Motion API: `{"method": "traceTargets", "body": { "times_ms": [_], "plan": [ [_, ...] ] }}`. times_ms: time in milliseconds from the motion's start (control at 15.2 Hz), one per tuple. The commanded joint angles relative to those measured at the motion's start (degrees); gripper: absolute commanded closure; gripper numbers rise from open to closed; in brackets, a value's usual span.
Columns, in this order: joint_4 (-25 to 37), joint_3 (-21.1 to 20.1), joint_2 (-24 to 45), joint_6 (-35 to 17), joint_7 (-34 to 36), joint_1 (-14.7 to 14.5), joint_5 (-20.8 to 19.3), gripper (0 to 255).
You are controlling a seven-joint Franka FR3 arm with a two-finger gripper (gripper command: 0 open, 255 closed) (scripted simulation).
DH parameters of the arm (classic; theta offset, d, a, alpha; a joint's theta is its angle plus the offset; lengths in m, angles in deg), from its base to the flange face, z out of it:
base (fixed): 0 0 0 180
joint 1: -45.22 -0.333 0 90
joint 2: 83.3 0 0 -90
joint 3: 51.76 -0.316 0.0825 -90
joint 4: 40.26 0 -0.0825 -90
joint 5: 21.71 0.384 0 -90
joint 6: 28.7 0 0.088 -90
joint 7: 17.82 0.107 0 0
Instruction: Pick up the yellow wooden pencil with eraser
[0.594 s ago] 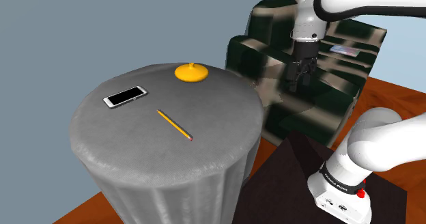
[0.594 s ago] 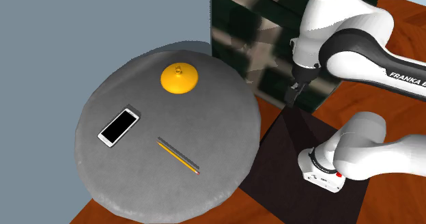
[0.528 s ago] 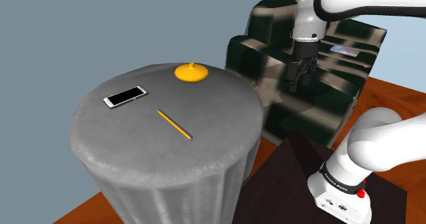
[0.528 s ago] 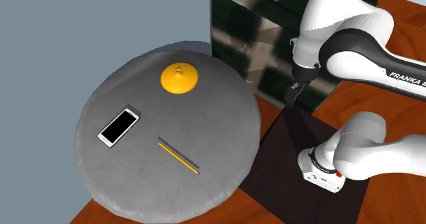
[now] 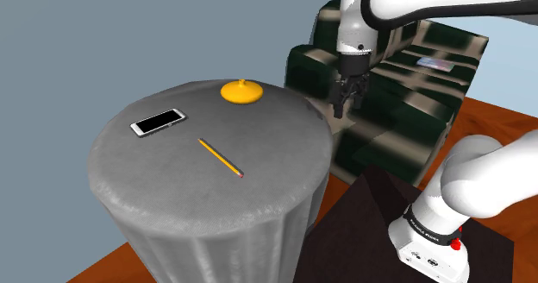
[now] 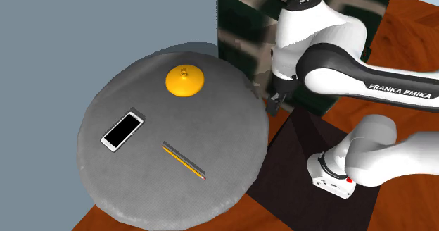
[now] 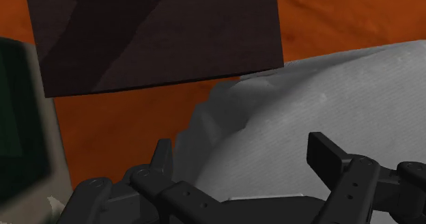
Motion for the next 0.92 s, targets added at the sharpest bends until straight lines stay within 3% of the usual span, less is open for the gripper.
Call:
{"method": "traceTargets", "body": {
  "times_ms": [0,462,858],
  "plan": [
    [2.45,-1.94,3.66,-1.81,1.83,-0.76,0.89,0],
    [12.31,-8.01,15.99,-6.15,8.19,-2.85,1.51,0],
    [23.29,-12.58,27.61,-7.98,14.2,-4.61,-0.76,0]
  ]
}}
